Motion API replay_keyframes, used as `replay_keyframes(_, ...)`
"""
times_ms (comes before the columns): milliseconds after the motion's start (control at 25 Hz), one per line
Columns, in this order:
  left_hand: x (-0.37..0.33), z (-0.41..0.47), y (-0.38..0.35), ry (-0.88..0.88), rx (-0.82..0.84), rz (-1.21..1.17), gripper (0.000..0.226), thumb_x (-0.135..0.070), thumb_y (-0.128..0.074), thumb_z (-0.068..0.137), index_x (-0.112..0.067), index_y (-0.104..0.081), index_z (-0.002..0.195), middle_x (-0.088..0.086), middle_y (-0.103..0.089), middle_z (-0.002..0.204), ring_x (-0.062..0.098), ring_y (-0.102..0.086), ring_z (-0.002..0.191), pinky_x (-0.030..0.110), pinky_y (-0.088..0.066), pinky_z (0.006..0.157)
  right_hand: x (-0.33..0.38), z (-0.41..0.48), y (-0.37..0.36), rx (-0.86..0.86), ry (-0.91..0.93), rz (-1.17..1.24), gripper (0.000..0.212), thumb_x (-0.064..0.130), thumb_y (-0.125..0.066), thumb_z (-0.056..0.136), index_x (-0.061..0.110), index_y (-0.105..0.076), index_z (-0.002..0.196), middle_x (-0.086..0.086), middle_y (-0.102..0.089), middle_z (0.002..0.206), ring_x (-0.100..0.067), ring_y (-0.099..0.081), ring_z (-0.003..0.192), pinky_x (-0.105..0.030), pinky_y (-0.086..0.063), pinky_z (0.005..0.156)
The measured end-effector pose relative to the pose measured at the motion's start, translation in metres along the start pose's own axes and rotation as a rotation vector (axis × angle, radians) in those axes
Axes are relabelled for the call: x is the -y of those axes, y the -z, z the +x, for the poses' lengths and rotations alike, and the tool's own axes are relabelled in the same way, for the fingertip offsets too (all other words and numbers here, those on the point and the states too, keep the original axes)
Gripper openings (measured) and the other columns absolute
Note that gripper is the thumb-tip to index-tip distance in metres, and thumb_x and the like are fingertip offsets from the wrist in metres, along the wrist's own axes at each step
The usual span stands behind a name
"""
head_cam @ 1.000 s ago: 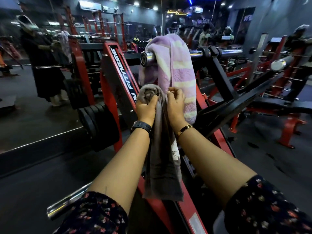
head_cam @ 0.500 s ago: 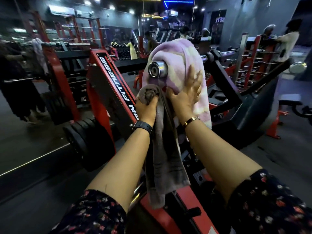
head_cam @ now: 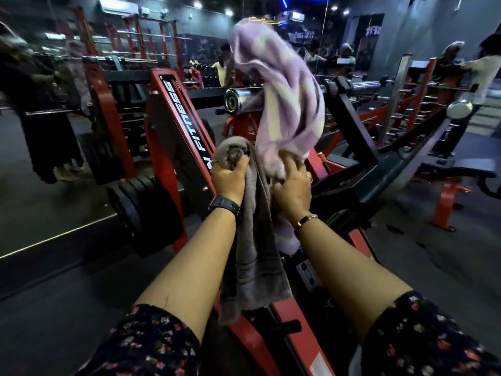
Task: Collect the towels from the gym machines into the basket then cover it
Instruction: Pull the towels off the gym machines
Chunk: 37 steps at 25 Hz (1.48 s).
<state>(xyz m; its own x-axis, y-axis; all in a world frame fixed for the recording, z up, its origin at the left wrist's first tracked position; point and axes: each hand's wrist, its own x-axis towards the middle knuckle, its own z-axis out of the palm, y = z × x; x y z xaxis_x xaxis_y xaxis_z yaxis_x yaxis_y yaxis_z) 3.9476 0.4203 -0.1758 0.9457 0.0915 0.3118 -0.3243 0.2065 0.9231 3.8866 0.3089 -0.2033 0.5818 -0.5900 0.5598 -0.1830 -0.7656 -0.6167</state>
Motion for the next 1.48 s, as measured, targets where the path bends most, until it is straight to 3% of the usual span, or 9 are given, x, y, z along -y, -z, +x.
replay_keyframes(200,-0.010,-0.034,0.019,-0.041,-0.123,-0.084,0.069,-0.038,-0.071,0.057,0.001,-0.059,0.112,0.012,-0.066,0.108,0.018,-0.062,0.097,0.017,-0.049,0.083,-0.024,-0.036,0.017,0.229,-0.026,-0.178,0.020,0.022,-0.059,0.076,0.013,-0.069,0.091,-0.015,-0.067,0.102,-0.038,-0.061,0.097,-0.037,-0.047,0.074)
replay_keyframes(360,-0.012,-0.058,0.037,-0.088,-0.193,-0.079,0.070,-0.037,-0.068,0.056,0.009,-0.058,0.108,0.015,-0.066,0.106,0.017,-0.061,0.093,0.007,-0.047,0.077,-0.013,-0.057,0.028,0.395,0.115,-0.230,0.023,0.024,-0.053,0.080,0.016,-0.071,0.093,-0.012,-0.071,0.099,-0.035,-0.062,0.096,-0.036,-0.049,0.074)
replay_keyframes(680,-0.033,-0.070,0.105,-0.110,-0.289,-0.008,0.054,-0.017,-0.070,0.068,0.008,-0.056,0.113,0.018,-0.064,0.111,0.022,-0.061,0.099,0.011,-0.050,0.081,0.031,-0.077,0.038,0.298,0.232,0.414,0.037,0.031,-0.044,0.063,0.019,-0.073,0.084,-0.013,-0.071,0.077,-0.030,-0.064,0.076,-0.041,-0.050,0.069)
replay_keyframes(840,-0.058,-0.069,0.147,-0.112,-0.169,-0.095,0.064,-0.026,-0.067,0.059,0.008,-0.056,0.112,0.018,-0.063,0.109,0.013,-0.060,0.090,0.009,-0.048,0.074,0.075,-0.076,0.050,0.450,0.208,0.785,0.012,0.014,-0.049,0.062,0.022,-0.054,0.055,0.006,-0.048,0.055,-0.006,-0.041,0.055,-0.025,-0.034,0.053)
replay_keyframes(960,-0.074,-0.067,0.178,-0.048,-0.049,-0.176,0.039,-0.028,-0.066,0.062,-0.009,-0.058,0.094,0.002,-0.061,0.084,-0.003,-0.061,0.066,0.014,-0.049,0.065,0.109,-0.085,0.057,0.623,0.223,0.953,0.010,0.002,-0.044,0.064,0.002,-0.052,0.058,0.017,-0.043,0.050,-0.001,-0.035,0.050,-0.020,-0.027,0.048)
replay_keyframes(1080,-0.084,-0.063,0.211,0.115,-0.033,-0.220,0.013,-0.015,-0.061,0.079,-0.008,-0.059,0.090,-0.003,-0.063,0.069,0.001,-0.061,0.058,0.018,-0.050,0.057,0.140,-0.106,0.049,0.687,0.186,1.035,0.010,0.004,-0.046,0.066,0.001,-0.056,0.065,0.007,-0.047,0.056,-0.006,-0.039,0.057,-0.023,-0.031,0.053)
replay_keyframes(1240,-0.083,-0.059,0.271,0.239,-0.015,-0.168,0.040,-0.034,-0.069,0.059,-0.009,-0.062,0.091,0.007,-0.061,0.083,0.017,-0.060,0.076,0.029,-0.049,0.071,0.183,-0.152,0.027,0.690,0.183,1.090,0.029,0.007,-0.046,0.073,0.012,-0.059,0.099,-0.002,-0.058,0.096,-0.008,-0.053,0.088,-0.020,-0.044,0.080)
replay_keyframes(1400,-0.102,-0.078,0.310,0.249,-0.087,-0.041,0.011,-0.018,-0.056,0.089,-0.008,-0.061,0.087,0.004,-0.060,0.077,0.006,-0.063,0.063,0.014,-0.049,0.054,0.211,-0.190,0.011,0.815,0.110,1.103,0.050,0.040,-0.059,0.078,0.043,-0.051,0.127,0.000,-0.044,0.138,-0.013,-0.046,0.127,-0.035,-0.041,0.107)
replay_keyframes(1480,-0.108,-0.084,0.333,0.247,-0.118,0.032,0.027,-0.026,-0.049,0.095,-0.003,-0.060,0.105,0.004,-0.061,0.090,0.009,-0.064,0.078,0.016,-0.052,0.069,0.229,-0.208,0.010,0.928,0.087,1.145,0.065,0.053,-0.063,0.080,0.037,-0.040,0.139,0.002,-0.040,0.142,-0.010,-0.048,0.125,-0.031,-0.044,0.105)
